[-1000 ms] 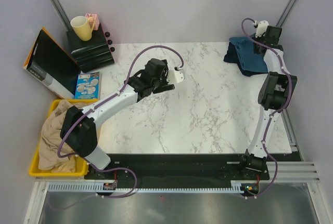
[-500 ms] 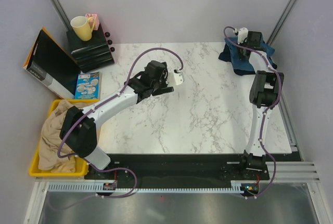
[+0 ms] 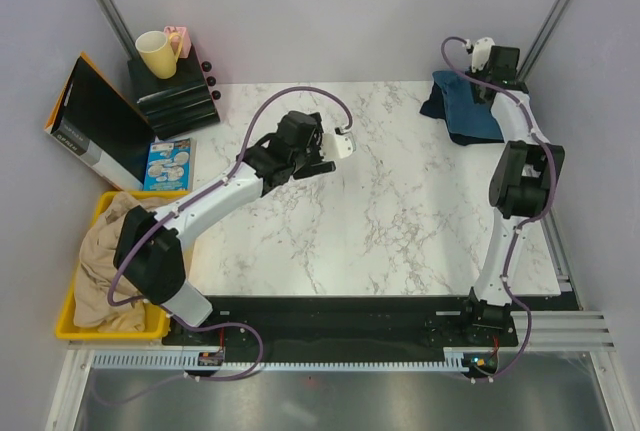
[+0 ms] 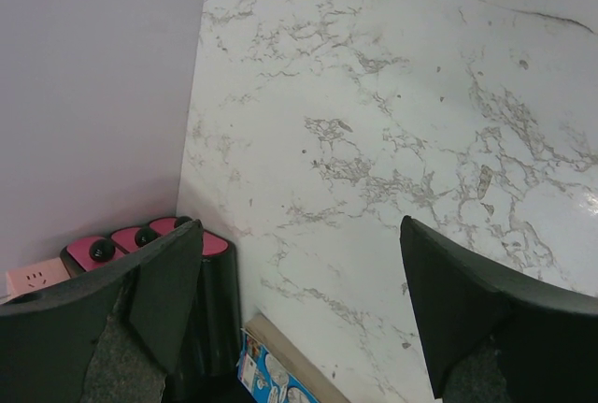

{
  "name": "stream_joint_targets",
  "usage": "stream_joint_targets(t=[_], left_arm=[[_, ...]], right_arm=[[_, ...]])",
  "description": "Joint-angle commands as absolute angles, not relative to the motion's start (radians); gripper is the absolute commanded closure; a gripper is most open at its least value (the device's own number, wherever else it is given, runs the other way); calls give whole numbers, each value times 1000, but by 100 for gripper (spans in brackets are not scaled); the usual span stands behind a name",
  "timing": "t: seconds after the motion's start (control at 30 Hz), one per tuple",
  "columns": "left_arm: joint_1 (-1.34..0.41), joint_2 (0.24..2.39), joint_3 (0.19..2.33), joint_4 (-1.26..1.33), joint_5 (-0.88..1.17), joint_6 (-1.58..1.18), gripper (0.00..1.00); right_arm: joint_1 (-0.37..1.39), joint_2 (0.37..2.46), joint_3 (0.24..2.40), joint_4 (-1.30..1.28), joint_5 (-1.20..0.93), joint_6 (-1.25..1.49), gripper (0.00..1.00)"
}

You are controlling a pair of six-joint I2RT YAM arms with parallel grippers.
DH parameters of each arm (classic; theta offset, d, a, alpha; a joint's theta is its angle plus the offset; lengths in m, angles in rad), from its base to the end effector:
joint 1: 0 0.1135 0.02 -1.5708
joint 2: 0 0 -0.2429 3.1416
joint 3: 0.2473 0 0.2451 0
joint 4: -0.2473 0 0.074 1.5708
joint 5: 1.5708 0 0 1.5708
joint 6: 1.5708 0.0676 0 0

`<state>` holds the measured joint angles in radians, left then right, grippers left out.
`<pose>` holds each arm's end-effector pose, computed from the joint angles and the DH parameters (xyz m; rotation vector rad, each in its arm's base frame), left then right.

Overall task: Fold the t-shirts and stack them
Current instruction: Neatly place the folded tshirt to the corner

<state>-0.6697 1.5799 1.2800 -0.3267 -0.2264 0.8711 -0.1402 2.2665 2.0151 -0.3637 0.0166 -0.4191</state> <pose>0.3076 -0.2242 0.2615 1.4395 1.6665 0.3615 0.5310 -0.0761 0.2172 -0.2972 2.1854 -0.3329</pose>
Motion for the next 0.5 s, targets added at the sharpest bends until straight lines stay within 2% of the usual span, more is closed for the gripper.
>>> stream_joint_targets(t=[0.0, 0.1, 0.13, 0.23, 0.3, 0.47], left_arm=[[-672, 1502, 1371, -328, -235, 828, 6], [-673, 1488, 1429, -383, -241, 769, 1], [-672, 1488, 1448, -405, -265, 720, 0], [-669, 1468, 1483, -474, -325, 608, 0], [-652, 1433, 1453, -483, -342, 537, 1], [-559, 1290, 1315, -528, -212, 351, 0]], right_arm=[[-143, 2070, 1987, -393, -23, -361, 85], [-141, 1961, 1968, -495, -168, -303, 46], [-143, 1933, 1959, -573, -222, -287, 2], [-111, 1820, 1879, -725, -356, -259, 2], [-80, 1735, 1795, -788, -322, -252, 2], [-26, 1534, 1608, -916, -226, -282, 2]])
